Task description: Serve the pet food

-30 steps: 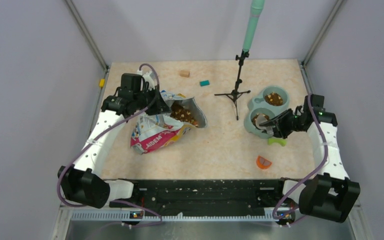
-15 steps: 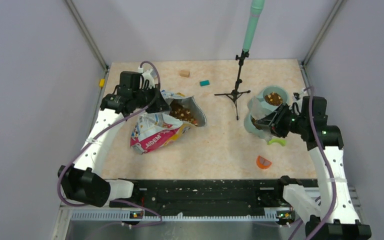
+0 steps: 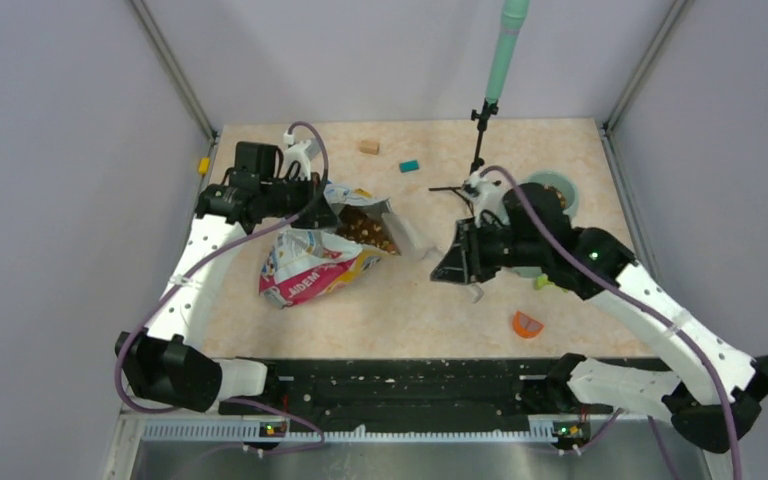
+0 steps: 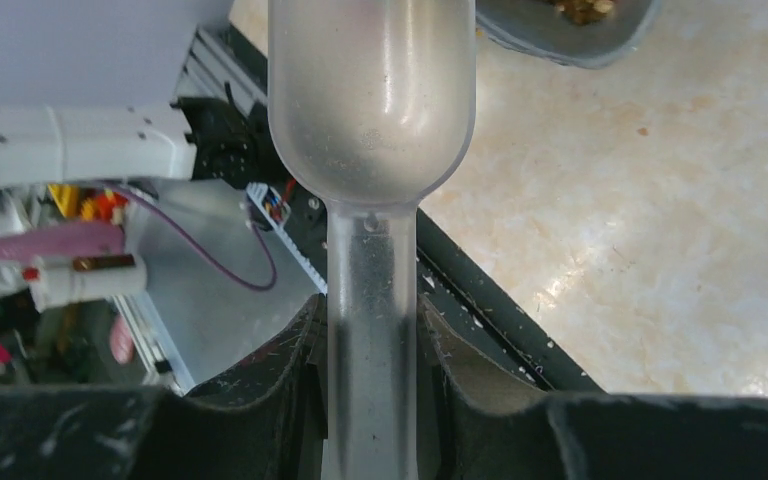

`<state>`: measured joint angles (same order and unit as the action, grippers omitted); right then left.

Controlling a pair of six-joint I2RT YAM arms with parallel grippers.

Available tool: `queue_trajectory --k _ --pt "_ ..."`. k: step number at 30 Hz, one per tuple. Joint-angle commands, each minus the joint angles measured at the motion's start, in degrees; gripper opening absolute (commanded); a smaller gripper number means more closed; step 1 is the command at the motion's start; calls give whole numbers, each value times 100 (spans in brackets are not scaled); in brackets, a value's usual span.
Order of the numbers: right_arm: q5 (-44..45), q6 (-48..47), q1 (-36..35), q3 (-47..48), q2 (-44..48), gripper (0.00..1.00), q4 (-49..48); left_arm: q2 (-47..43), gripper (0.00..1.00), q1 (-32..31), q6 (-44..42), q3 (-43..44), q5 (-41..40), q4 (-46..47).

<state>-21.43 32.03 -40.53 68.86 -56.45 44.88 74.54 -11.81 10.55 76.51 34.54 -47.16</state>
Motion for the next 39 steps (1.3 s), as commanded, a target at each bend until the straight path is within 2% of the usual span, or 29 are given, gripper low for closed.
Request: queue_trajectory --k 1,14,23,27,32,39 --pt "635 -643 -841 470 -685 0 35 -336 0 3 -245 362 1052 114" --pt "573 -1540 -958 669 -1532 0 923 -1179 0 -14 49 -659 1238 -104" --pt "1285 -1408 -1606 1043 -2436 0 1223 -1320 0 -57 667 -993 887 340" --pt "1607 -1039 -1637 1238 -2938 0 1163 -1311 0 -67 690 -986 816 391" --pt "2009 -856 -1634 1963 -3795 0 1289 -1294 0 -67 730 -933 812 493" --pt "2876 -915 -1633 2254 -4819 0 728 -1299 0 -67 787 -891 1067 637"
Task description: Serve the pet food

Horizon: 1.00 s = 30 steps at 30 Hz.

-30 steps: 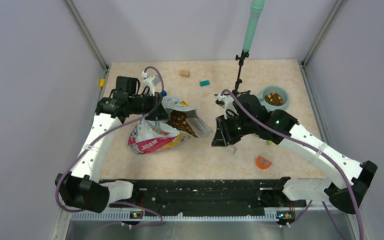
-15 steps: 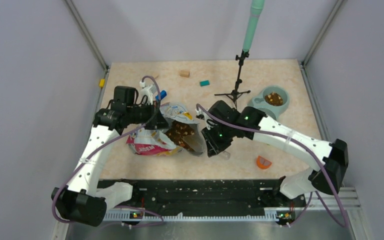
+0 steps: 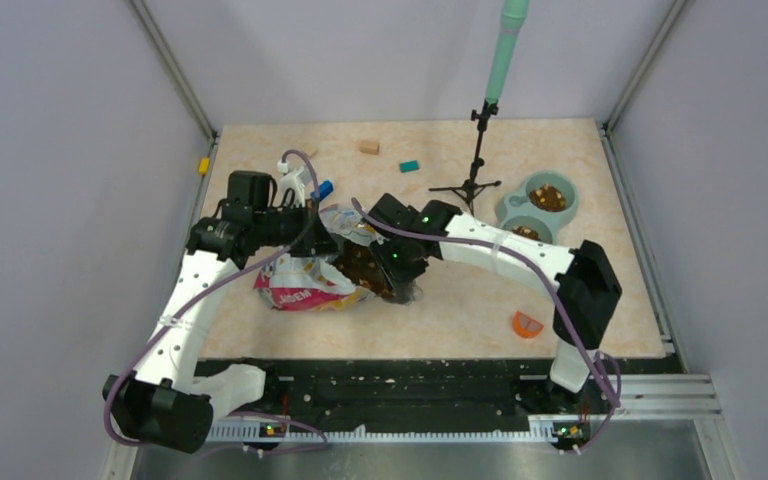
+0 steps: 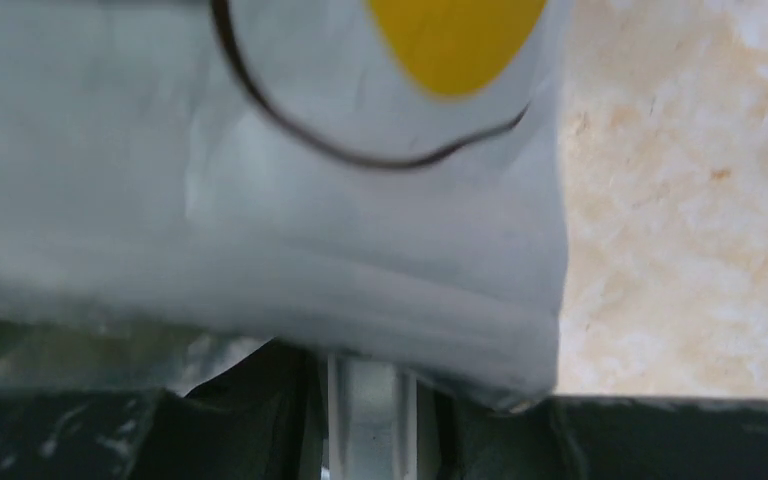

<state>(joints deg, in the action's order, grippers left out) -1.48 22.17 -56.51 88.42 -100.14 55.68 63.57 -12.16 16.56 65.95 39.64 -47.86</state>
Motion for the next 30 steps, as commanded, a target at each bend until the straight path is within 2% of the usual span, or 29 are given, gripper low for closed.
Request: queue_trajectory --k 1,6,12,16,21,30 --pt "1030 74 -40 284 -537 0 -529 -197 0 -32 177 171 600 714" --pt "1551 -39 -42 -403 -467 0 -2141 -194 0 -32 75 194 694 711" --pt "1466 -581 -92 -1800 287 0 -4539 -125 0 -32 -17 241 751 633" --pt "1534 -992 -185 -2435 654 0 -5250 -16 0 -32 -56 281 640 612" --pt "1540 -1239 -237 -2878 1275 0 -5359 139 0 -33 -43 349 418 638" --pt "1353 -1552 -288 -3182 2379 0 -4341 370 0 -32 235 440 357 926"
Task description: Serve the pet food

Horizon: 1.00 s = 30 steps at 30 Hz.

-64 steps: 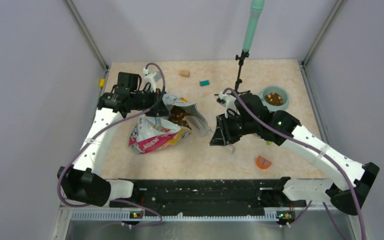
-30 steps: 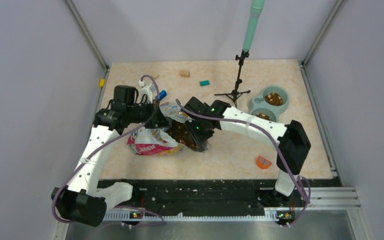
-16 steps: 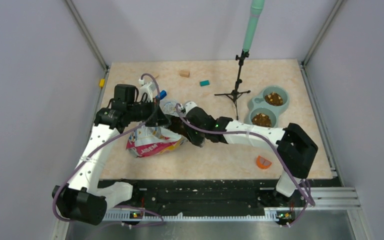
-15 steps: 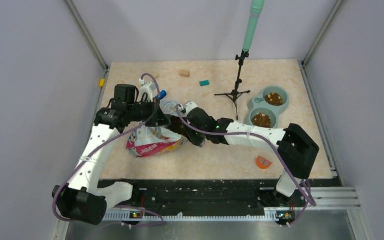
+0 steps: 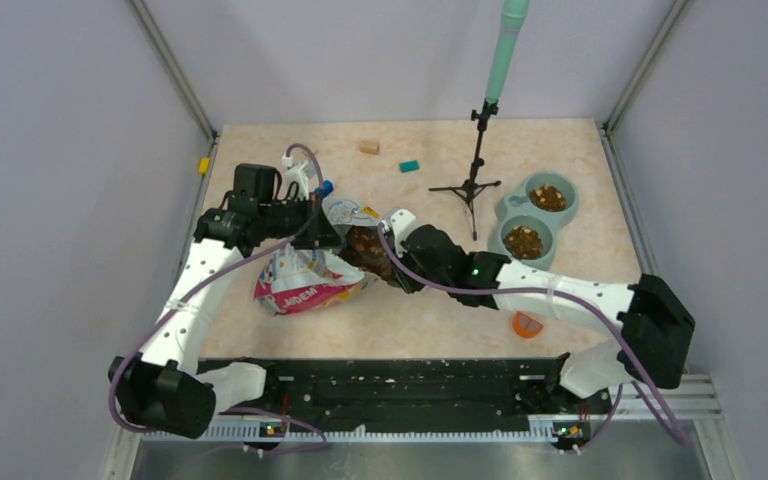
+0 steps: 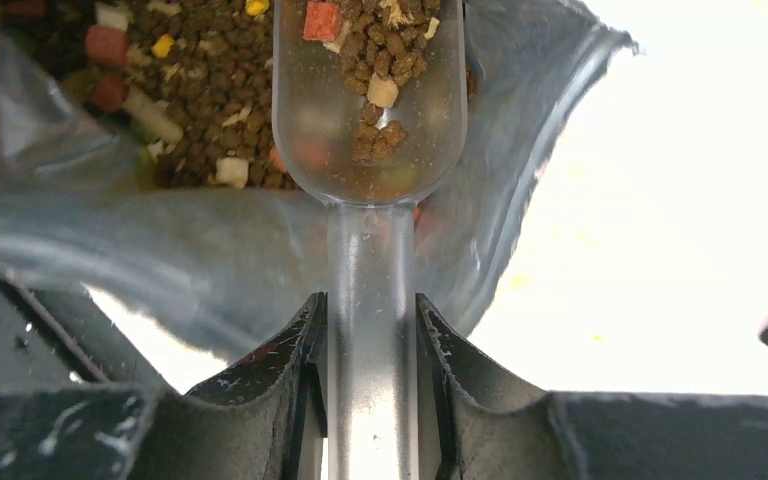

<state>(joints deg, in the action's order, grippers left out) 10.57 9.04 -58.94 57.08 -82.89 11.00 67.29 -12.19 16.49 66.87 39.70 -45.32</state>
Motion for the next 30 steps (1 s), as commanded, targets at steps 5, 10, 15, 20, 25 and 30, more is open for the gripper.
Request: queue_trajectory --k 5,10,15,20,25,30 --pt "110 -322 -73 -180 1106 0 665 59 0 -30 327 372 285 843" --pt "94 -324 -93 -245 1437 0 1017 113 0 -31 395 376 195 929" --pt "100 -262 -101 -339 1670 0 1186 131 0 -30 507 369 185 1060" --pt "216 -273 -127 -496 1724 0 982 112 0 -30 530 347 208 1086" --pt "349 -252 -231 -356 1547 0 1071 67 0 -30 413 386 179 893" --pt "387 -312 -253 -592 1646 0 325 50 0 -30 434 390 128 904"
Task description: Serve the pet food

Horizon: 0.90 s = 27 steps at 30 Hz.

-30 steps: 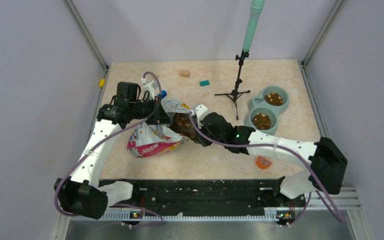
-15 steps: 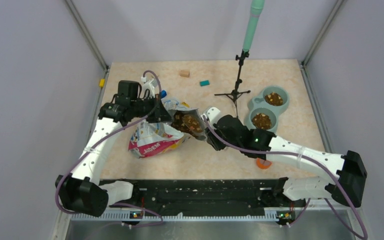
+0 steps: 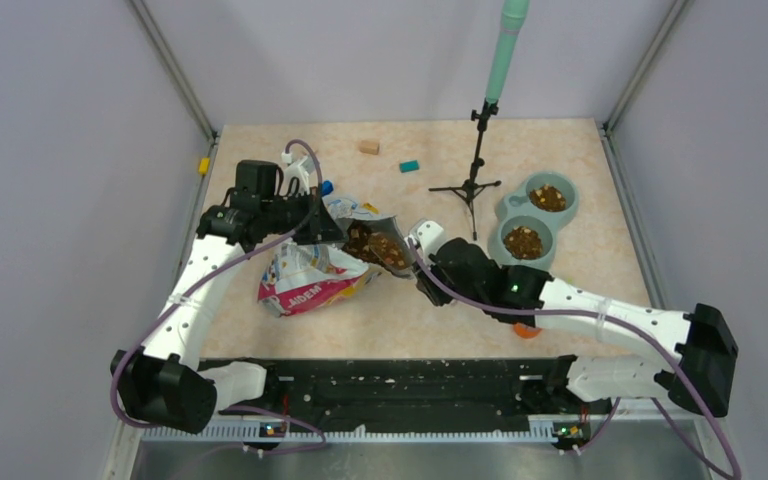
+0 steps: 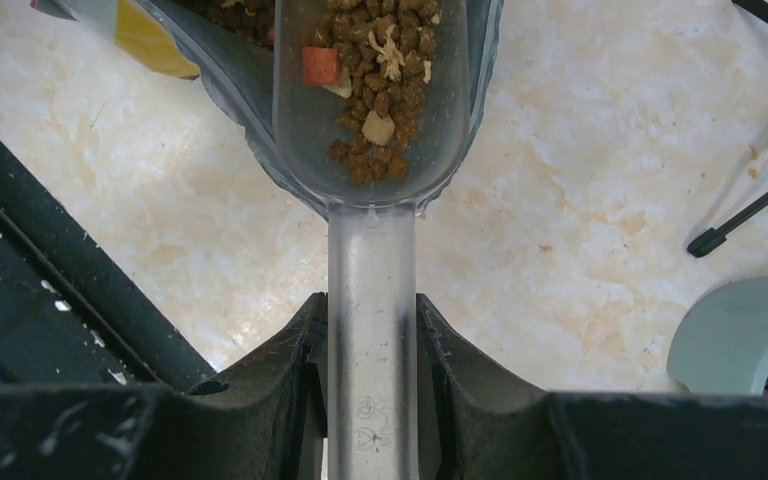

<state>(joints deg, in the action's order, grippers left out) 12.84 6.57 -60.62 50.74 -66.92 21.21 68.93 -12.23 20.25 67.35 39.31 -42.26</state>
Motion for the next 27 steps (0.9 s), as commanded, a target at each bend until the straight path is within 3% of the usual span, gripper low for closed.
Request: queue_trajectory --k 1,3,7,11,14,17,20,27 --pt "158 -70 -89 210 -120 0 -528 -94 0 -23 50 376 172 544" --pt "266 -15 -186 319 -164 0 -337 -82 0 -25 28 447 192 465" --pt "312 81 -238 -225 190 0 -1119 -101 0 -25 -8 466 123 428" --pt "356 130 -287 111 -143 0 -702 -94 0 -27 -60 549 102 262" --pt "425 125 -295 -338 50 0 -1520 -129 0 -21 -80 505 57 281" --pt "560 189 -293 87 -263 0 -965 -96 0 -26 -108 553 68 161" --pt "534 215 -297 -306 -26 0 -1545 -130 0 -24 -64 474 77 280" --pt "600 260 -298 -270 292 0 -1046 -141 0 -25 -63 496 87 271"
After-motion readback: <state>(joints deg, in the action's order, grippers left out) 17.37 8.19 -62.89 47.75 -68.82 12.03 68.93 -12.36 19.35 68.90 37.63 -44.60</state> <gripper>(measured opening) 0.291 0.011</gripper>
